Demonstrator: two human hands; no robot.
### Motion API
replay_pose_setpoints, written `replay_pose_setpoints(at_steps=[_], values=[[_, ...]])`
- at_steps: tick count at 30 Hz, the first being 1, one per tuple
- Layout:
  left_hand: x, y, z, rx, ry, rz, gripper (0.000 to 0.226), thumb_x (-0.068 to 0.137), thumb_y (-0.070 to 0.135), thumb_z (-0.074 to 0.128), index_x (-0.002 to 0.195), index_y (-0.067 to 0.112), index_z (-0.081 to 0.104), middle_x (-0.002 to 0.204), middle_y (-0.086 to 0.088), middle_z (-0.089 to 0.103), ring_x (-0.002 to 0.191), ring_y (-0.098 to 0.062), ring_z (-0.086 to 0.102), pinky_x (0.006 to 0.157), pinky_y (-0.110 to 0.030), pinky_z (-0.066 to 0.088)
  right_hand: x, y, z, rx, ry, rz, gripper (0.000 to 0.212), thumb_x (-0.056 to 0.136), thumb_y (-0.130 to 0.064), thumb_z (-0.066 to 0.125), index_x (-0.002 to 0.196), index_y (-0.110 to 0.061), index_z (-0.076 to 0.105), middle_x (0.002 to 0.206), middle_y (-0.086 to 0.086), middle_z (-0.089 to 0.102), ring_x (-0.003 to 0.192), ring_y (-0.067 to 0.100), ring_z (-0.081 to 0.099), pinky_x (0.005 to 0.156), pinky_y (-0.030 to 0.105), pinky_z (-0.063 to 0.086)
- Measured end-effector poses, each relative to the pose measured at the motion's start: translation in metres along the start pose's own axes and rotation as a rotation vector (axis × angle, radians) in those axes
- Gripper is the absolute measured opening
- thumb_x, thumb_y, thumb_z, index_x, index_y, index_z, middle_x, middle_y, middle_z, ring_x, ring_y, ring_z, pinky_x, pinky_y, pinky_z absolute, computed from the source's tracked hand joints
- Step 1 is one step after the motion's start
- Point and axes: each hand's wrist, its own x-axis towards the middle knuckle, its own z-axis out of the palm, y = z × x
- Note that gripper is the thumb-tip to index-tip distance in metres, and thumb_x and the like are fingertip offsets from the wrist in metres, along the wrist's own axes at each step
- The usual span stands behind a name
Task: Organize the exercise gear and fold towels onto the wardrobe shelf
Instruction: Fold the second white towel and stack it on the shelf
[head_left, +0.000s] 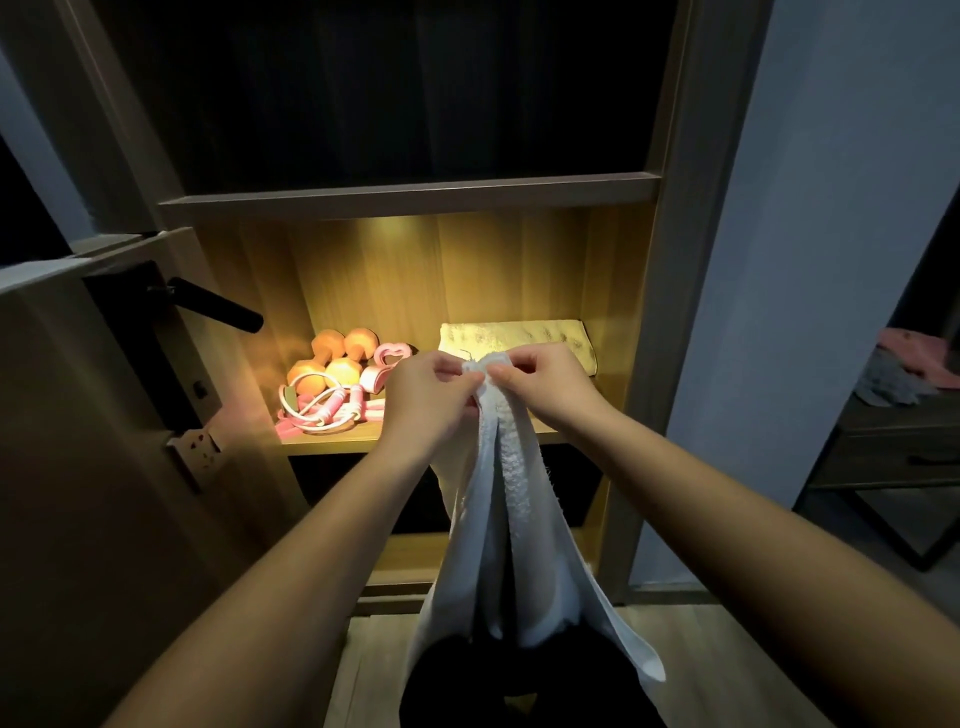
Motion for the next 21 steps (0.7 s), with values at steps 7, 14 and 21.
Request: replay_pose_setpoints(at_steps=[7, 14, 21], values=[[-0.009, -0.011, -0.004, 0.066, -0.118, 0.117, 0.014, 0.090, 0.009, 0.066, 0.081, 0.019, 0.070, 0.079, 0.000, 0.072, 0.069, -0.010, 0.072, 0.065, -0.028, 0.060, -0.005, 0.008, -0.002, -0.122, -0.120, -0.069, 0.021, 0.097, -0.015, 0.056, 0.107, -0.012, 0.075, 0.100, 0.003, 0.073, 0.094, 0.019, 0.065, 0.088, 0.047, 0.054], [0.000, -0.017, -0.022, 0.244, -0.135, 0.335, 0.016, 0.080, 0.026, 0.077, 0.080, 0.025, 0.062, 0.082, 0.008, 0.064, 0.075, -0.007, 0.060, 0.064, -0.025, 0.051, -0.007, 0.011, 0.000, 0.152, -0.285, -0.025, 0.025, 0.100, -0.011, 0.050, 0.116, -0.009, 0.070, 0.107, 0.007, 0.072, 0.101, 0.022, 0.067, 0.095, 0.041, 0.053], [0.035, -0.015, -0.035, 0.248, -0.341, 0.387, 0.018, 0.088, 0.042, 0.062, 0.076, 0.028, 0.062, 0.072, 0.015, 0.060, 0.068, 0.004, 0.050, 0.062, -0.021, 0.036, 0.009, -0.006, -0.013, 0.212, -0.427, -0.105, 0.019, 0.091, -0.015, 0.065, 0.110, -0.017, 0.069, 0.107, 0.005, 0.072, 0.101, 0.016, 0.067, 0.090, 0.027, 0.054]])
